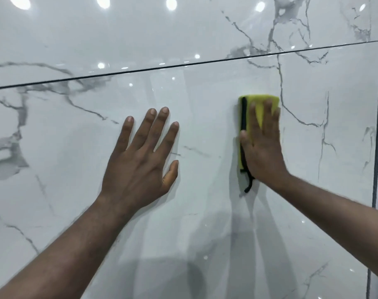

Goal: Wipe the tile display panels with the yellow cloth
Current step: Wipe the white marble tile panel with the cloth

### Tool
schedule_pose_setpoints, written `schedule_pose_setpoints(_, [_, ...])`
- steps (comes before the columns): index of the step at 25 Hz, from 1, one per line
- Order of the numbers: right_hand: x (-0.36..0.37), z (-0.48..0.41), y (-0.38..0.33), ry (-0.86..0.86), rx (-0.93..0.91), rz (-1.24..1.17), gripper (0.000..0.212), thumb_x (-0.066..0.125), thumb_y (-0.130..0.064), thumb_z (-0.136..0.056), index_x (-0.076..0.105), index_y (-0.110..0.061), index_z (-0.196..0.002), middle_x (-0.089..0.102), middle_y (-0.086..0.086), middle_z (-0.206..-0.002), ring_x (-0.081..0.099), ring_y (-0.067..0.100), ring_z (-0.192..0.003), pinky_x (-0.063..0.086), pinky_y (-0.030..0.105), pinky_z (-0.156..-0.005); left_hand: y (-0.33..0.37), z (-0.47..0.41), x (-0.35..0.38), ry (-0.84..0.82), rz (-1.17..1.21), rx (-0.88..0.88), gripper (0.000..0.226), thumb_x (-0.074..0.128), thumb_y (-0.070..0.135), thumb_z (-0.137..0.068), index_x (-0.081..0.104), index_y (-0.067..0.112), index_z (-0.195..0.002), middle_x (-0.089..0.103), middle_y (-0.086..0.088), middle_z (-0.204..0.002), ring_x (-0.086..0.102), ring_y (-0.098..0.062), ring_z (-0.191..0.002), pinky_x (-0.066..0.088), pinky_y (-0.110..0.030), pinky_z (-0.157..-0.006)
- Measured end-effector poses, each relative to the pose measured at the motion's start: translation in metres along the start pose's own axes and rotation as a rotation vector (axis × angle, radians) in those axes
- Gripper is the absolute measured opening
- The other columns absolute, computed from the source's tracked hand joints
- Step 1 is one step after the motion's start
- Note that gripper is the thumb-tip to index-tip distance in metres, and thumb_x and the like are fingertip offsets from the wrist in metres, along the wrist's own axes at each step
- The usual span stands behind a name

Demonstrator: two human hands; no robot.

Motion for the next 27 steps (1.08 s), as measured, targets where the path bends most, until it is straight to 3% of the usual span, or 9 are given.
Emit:
schedule_pose_setpoints(3, [0.004, 0.006, -0.053, -0.045, -0.262, -0.074, 0.062, 0.040, -0.042, -0.114, 0.013, -0.036, -0.170, -0.016, -0.015, -0.175, -0.018, 0.021, -0.163, 0.000, 0.044, -0.132, -0.003, 0.012, 0.008, 0.006, 0.010, 0.036, 0.077, 0.038, 0.048, -0.110, 0.015, 0.012, -0.174, 0.003, -0.016, -0.182, 0.004, -0.032, -0.169, 0.011, -0.061, -0.134])
schedule_pose_setpoints(7, [-0.003, 0.002, -0.020, 0.136, 0.202, -0.216, 0.060, 0.032, -0.045, -0.115, 0.010, -0.034, -0.170, -0.012, -0.005, -0.178, -0.016, 0.020, -0.163, -0.005, 0.040, -0.133, 0.000, 0.012, 0.010, 0.004, 0.054, 0.022, 0.077, 0.034, 0.046, -0.112, 0.008, 0.011, -0.174, -0.003, -0.016, -0.181, -0.002, -0.033, -0.169, 0.007, -0.061, -0.134])
schedule_pose_setpoints(12, [0.002, 0.010, -0.067, 0.018, -0.259, -0.004, 0.061, 0.040, -0.038, -0.115, 0.017, -0.028, -0.170, -0.007, -0.005, -0.177, -0.012, 0.025, -0.164, 0.000, 0.035, -0.132, 0.000, 0.015, 0.013, 0.001, 0.065, 0.028, 0.076, 0.030, 0.046, -0.112, 0.005, 0.011, -0.174, -0.007, -0.018, -0.181, -0.005, -0.034, -0.168, 0.005, -0.062, -0.134])
schedule_pose_setpoints(15, [-0.011, -0.006, -0.031, 0.117, 0.037, -0.119, 0.061, 0.035, -0.041, -0.116, 0.011, -0.029, -0.171, -0.011, -0.001, -0.178, -0.014, 0.024, -0.164, -0.003, 0.034, -0.132, -0.001, 0.014, 0.011, 0.010, 0.058, 0.015, 0.076, 0.032, 0.046, -0.112, 0.006, 0.010, -0.174, -0.004, -0.017, -0.181, -0.002, -0.034, -0.168, 0.006, -0.062, -0.134])
schedule_pose_setpoints(17, [0.000, 0.008, -0.033, 0.144, 0.094, -0.095, 0.061, 0.033, -0.040, -0.116, 0.011, -0.024, -0.171, -0.010, 0.008, -0.178, -0.014, 0.032, -0.164, -0.004, 0.040, -0.133, -0.001, 0.014, 0.010, 0.004, 0.057, 0.018, 0.076, 0.032, 0.046, -0.112, 0.007, 0.010, -0.174, -0.003, -0.017, -0.181, -0.001, -0.034, -0.168, 0.007, -0.063, -0.134])
schedule_pose_setpoints(21, [-0.001, -0.003, -0.071, 0.048, -0.341, 0.013, 0.060, 0.045, -0.034, -0.115, 0.023, -0.021, -0.169, 0.002, 0.007, -0.178, -0.006, 0.034, -0.164, 0.006, 0.046, -0.133, 0.001, 0.014, 0.010, 0.005, 0.041, 0.022, 0.075, 0.032, 0.047, -0.113, 0.008, 0.011, -0.174, -0.001, -0.017, -0.181, 0.002, -0.035, -0.168, 0.012, -0.064, -0.133])
schedule_pose_setpoints(22, [-0.007, -0.012, -0.064, 0.067, -0.326, -0.001, 0.060, 0.045, -0.034, -0.115, 0.023, -0.022, -0.169, 0.002, 0.006, -0.178, -0.005, 0.033, -0.165, 0.006, 0.046, -0.133, 0.002, 0.014, 0.009, 0.007, 0.041, 0.017, 0.075, 0.033, 0.047, -0.112, 0.009, 0.011, -0.174, 0.000, -0.017, -0.181, 0.003, -0.034, -0.168, 0.013, -0.064, -0.133])
schedule_pose_setpoints(25, [-0.010, -0.009, -0.018, 0.134, 0.073, -0.173, 0.060, 0.036, -0.038, -0.116, 0.015, -0.025, -0.171, -0.008, 0.005, -0.178, -0.012, 0.031, -0.164, -0.005, 0.036, -0.132, -0.001, 0.014, 0.008, 0.022, 0.029, 0.003, 0.075, 0.034, 0.047, -0.112, 0.012, 0.012, -0.174, 0.004, -0.016, -0.181, 0.006, -0.033, -0.168, 0.015, -0.063, -0.133])
schedule_pose_setpoints(27, [0.006, 0.012, -0.028, 0.101, 0.059, -0.108, 0.062, 0.036, -0.039, -0.116, 0.011, -0.025, -0.171, -0.012, 0.005, -0.178, -0.016, 0.032, -0.163, -0.008, 0.035, -0.130, 0.000, 0.015, 0.007, 0.033, 0.016, 0.005, 0.075, 0.035, 0.047, -0.112, 0.014, 0.012, -0.174, 0.005, -0.015, -0.181, 0.007, -0.033, -0.168, 0.015, -0.063, -0.133])
Point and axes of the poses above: each hand's wrist, its own z-axis away from the middle knuckle, its own x-axis out of the palm, y = z × x, the point moved 10 cm from there along -z, towards the middle knuckle
